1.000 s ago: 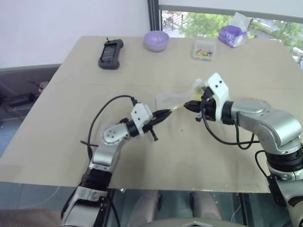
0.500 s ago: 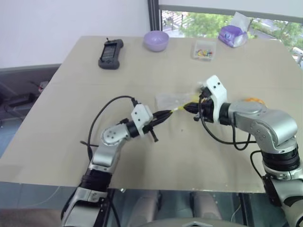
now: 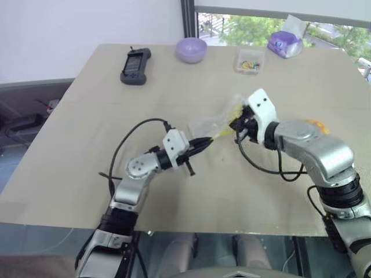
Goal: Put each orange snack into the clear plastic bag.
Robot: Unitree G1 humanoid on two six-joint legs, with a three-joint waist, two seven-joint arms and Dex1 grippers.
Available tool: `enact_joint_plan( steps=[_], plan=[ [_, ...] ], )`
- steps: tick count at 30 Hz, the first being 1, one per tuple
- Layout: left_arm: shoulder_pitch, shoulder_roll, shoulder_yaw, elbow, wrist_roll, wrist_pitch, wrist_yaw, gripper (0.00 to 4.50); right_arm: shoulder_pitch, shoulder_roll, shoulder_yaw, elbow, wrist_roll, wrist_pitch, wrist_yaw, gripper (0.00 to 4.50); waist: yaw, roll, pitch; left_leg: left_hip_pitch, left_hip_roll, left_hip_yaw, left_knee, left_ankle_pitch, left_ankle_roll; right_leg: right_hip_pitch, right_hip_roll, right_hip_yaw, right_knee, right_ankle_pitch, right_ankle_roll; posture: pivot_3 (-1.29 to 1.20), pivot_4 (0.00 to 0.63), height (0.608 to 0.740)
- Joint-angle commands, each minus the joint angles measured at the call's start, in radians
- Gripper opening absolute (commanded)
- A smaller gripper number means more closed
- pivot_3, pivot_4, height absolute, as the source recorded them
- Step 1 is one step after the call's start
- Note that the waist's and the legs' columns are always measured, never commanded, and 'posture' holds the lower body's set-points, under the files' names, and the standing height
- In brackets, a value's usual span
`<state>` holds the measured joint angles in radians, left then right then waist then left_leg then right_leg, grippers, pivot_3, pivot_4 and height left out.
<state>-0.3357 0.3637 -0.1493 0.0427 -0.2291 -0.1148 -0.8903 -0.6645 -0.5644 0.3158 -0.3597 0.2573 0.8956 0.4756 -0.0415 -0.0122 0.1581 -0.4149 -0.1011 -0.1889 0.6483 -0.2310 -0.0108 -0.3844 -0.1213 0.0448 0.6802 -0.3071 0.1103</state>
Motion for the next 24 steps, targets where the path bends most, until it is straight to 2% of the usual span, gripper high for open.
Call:
enact_joint_plan(
  steps=[1, 4, 7, 16, 17, 18, 19, 24],
  plan=[
    [-0.004, 0.002, 0.000, -0.067, -0.013, -0.004, -0.006, 0.00, 0.025, -0.052, 0.100, 0.037, -0.160, -0.259, 0.041, 0.06, 0.000, 0.000, 0.000, 0.000, 0.000, 0.000, 0.000, 0.000, 0.000, 0.000, 0.000, 0.000, 0.000, 0.000, 0.000, 0.00, 0.150, 0.740],
    [-0.010, 0.005, -0.001, -0.070, -0.016, -0.003, -0.012, 0.00, 0.031, -0.099, 0.171, 0.130, -0.313, -0.472, 0.051, 0.06, 0.000, 0.000, 0.000, 0.000, 0.000, 0.000, 0.000, 0.000, 0.000, 0.000, 0.000, 0.000, 0.000, 0.000, 0.000, 0.00, 0.150, 0.740],
    [-0.015, 0.007, -0.003, -0.073, -0.017, 0.000, -0.015, 0.00, 0.034, -0.096, 0.180, 0.205, -0.386, -0.602, 0.046, 0.06, -0.002, 0.000, 0.000, 0.000, 0.000, 0.000, 0.000, 0.000, 0.000, 0.000, 0.000, 0.000, 0.000, 0.000, 0.000, 0.00, 0.150, 0.740],
    [-0.022, 0.012, -0.003, -0.072, -0.013, -0.004, -0.024, 0.00, 0.020, -0.120, 0.181, 0.368, -0.594, -0.850, 0.073, 0.06, -0.001, 0.000, 0.000, 0.000, 0.000, 0.000, 0.000, 0.000, 0.000, 0.000, 0.001, 0.000, 0.000, 0.000, 0.000, 0.00, 0.150, 0.740],
    [-0.023, 0.012, -0.002, -0.072, -0.012, -0.004, -0.024, 0.00, 0.019, -0.120, 0.180, 0.372, -0.610, -0.866, 0.078, 0.44, -0.001, 0.000, 0.000, 0.000, 0.000, 0.000, 0.000, 0.000, 0.000, 0.000, 0.001, 0.000, 0.000, 0.000, 0.000, 0.00, 0.150, 0.740],
    [-0.024, 0.012, -0.002, -0.070, -0.011, -0.004, -0.024, 0.00, 0.018, -0.118, 0.178, 0.373, -0.623, -0.870, 0.084, 0.56, -0.002, 0.000, 0.000, 0.000, 0.000, 0.000, 0.000, 0.000, 0.000, 0.000, 0.001, 0.000, 0.000, 0.000, 0.000, 0.00, 0.150, 0.740],
    [-0.025, 0.013, -0.002, -0.069, -0.010, -0.005, -0.024, 0.00, 0.020, -0.115, 0.173, 0.373, -0.630, -0.871, 0.090, 0.92, -0.001, 0.000, 0.000, 0.000, 0.000, 0.000, 0.000, 0.000, 0.000, 0.000, 0.001, 0.000, 0.000, 0.000, 0.000, 0.00, 0.150, 0.740],
    [-0.026, 0.014, -0.001, -0.063, -0.007, -0.007, -0.023, 0.00, 0.031, -0.094, 0.148, 0.354, -0.649, -0.862, 0.130, 3.19, -0.001, 0.000, 0.000, 0.000, 0.000, 0.000, 0.000, 0.000, 0.000, 0.000, 0.001, 0.000, 0.000, 0.000, 0.000, 0.00, 0.150, 0.740]
  ],
)
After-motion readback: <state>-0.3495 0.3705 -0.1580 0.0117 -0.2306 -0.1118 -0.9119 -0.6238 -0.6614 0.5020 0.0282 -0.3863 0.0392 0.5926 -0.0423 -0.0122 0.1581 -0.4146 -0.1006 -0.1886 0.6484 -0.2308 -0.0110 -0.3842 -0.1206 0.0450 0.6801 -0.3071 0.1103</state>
